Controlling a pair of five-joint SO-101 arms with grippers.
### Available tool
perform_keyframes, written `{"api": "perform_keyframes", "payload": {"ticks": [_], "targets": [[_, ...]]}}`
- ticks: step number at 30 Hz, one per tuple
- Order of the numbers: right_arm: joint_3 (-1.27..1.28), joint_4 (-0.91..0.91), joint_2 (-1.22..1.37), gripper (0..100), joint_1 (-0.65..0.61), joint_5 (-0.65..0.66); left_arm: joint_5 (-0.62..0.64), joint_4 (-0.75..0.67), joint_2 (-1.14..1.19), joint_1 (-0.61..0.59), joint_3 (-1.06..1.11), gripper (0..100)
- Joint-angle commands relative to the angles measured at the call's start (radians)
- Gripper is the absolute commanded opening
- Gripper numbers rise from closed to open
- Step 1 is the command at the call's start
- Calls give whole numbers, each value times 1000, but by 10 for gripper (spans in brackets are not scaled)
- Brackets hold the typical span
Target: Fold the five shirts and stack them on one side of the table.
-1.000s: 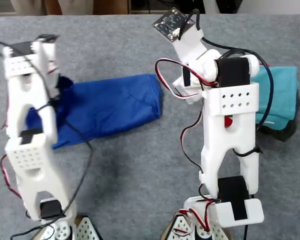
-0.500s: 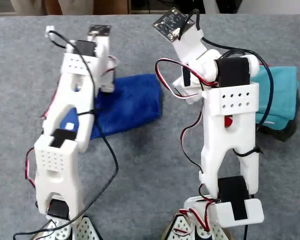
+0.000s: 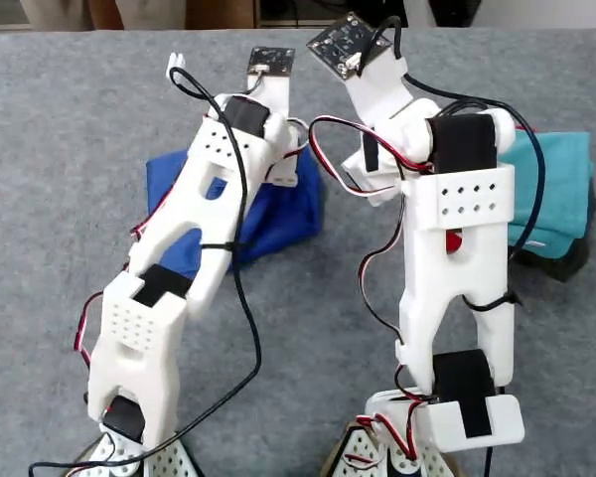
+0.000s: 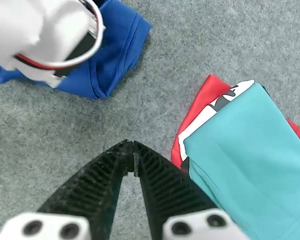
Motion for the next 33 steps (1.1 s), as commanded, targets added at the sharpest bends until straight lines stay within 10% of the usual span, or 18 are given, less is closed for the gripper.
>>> {"api": "perform_keyframes", "payload": {"ticks": [1,23,33], "targets": [[-42,11,-45,2,18,-6,17,-28,-58,31,-14,21],[-42,12,-45,2,82,-9,252,38,-70,-9,-32,244],[7,-133,4,2,-33,-9,133,292,-59,-427,-307,109]]}}
